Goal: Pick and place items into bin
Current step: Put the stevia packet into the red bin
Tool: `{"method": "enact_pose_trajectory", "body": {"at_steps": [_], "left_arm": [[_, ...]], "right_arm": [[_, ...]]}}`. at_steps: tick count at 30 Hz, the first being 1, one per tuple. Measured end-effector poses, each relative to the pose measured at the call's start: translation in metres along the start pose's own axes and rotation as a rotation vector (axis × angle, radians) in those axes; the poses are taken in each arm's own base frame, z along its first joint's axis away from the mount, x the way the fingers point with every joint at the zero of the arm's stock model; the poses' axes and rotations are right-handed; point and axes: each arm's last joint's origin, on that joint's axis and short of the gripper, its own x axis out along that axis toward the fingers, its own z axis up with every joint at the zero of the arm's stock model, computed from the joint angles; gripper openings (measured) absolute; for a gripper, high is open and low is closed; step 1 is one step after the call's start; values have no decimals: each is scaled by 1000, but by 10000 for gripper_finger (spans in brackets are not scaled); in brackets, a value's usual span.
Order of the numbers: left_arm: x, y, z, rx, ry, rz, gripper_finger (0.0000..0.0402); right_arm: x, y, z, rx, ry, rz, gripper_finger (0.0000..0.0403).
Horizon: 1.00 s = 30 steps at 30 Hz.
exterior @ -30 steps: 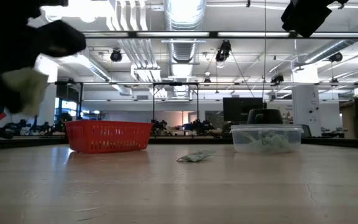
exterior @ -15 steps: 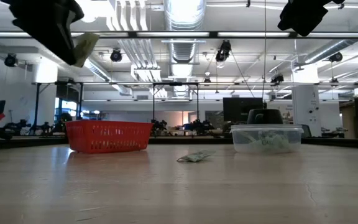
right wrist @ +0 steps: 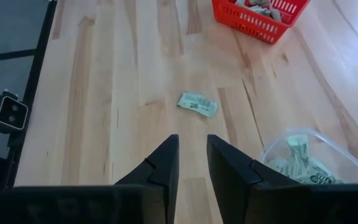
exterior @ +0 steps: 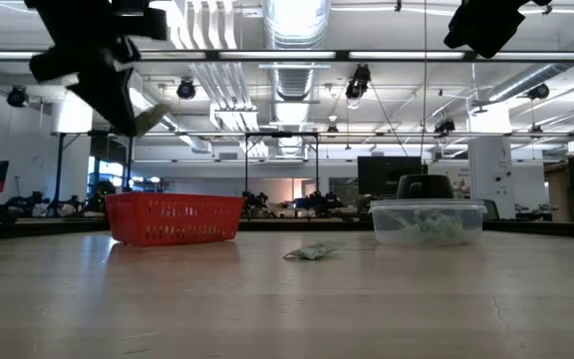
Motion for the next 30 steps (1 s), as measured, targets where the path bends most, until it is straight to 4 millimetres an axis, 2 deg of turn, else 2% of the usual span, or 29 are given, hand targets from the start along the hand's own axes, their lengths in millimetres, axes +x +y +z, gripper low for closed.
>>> {"method": "enact_pose_trajectory", "body": {"at_steps": [7,13,19,30], "left_arm": [[29,6,-6,-55,48,23,0],[44,11,7,-36,6,-64,0],[69,30,13,-74,17,-84,0],[79,49,19,-24,34,-58,0]], "right_arm": [[0,1,2,8,-23,10,68],[0,1,5,17,-67,-13,73],[0,2,7,28,-94,-16,73],[0,3,9,37,-111,-6,76]]}}
